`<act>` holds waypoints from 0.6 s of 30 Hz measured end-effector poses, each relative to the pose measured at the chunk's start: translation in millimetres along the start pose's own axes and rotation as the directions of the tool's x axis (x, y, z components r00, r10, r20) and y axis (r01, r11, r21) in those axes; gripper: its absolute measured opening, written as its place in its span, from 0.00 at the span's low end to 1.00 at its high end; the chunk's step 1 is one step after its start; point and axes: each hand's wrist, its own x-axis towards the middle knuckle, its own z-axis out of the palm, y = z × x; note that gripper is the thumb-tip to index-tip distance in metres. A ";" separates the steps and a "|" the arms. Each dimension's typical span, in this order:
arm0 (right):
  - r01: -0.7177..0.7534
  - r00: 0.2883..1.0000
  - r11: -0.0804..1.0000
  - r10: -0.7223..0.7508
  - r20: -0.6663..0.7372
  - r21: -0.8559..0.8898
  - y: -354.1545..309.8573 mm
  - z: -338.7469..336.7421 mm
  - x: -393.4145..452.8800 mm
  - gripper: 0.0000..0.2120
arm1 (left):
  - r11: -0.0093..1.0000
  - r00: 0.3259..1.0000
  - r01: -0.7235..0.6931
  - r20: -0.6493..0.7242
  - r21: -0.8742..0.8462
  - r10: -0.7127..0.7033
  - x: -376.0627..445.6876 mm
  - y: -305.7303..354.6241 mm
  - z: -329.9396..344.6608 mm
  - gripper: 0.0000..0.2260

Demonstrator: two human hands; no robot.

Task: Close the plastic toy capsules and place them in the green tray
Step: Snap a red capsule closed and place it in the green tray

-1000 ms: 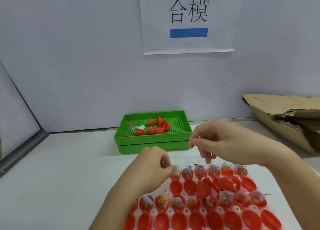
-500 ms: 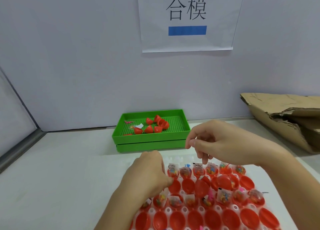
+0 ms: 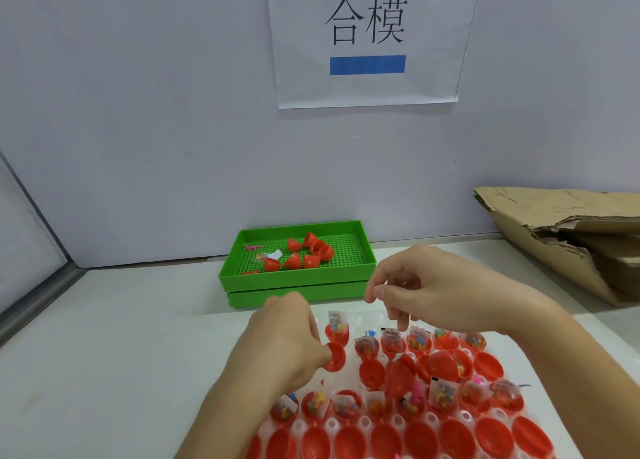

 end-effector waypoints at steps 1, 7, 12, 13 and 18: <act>-0.007 1.000 1.000 0.007 0.003 -0.005 1.1 0.6 0.4 0.10 | 1.000 1.000 -0.014 -0.009 -0.007 0.014 -1.0 -0.9 -4.7 0.04; -0.040 0.994 0.995 0.031 0.104 0.092 5.0 2.5 1.6 0.15 | 0.990 0.988 -0.132 -0.083 -0.049 0.127 -14.0 -3.5 -30.3 0.07; 0.026 0.970 0.967 -0.086 0.229 0.254 0.9 4.3 -0.3 0.18 | 0.941 0.941 -0.335 -0.051 -0.037 0.333 -25.7 -1.0 -42.8 0.07; 0.040 0.965 0.961 -0.107 0.239 0.272 -0.1 3.6 -1.1 0.17 | 0.929 0.930 -0.367 -0.039 -0.049 0.366 -26.5 -0.8 -42.9 0.06; 0.102 0.977 0.922 -0.164 0.138 0.374 2.6 -0.4 0.3 0.12 | 0.900 0.907 -0.419 -0.109 -0.122 0.408 -23.7 -1.9 -40.3 0.04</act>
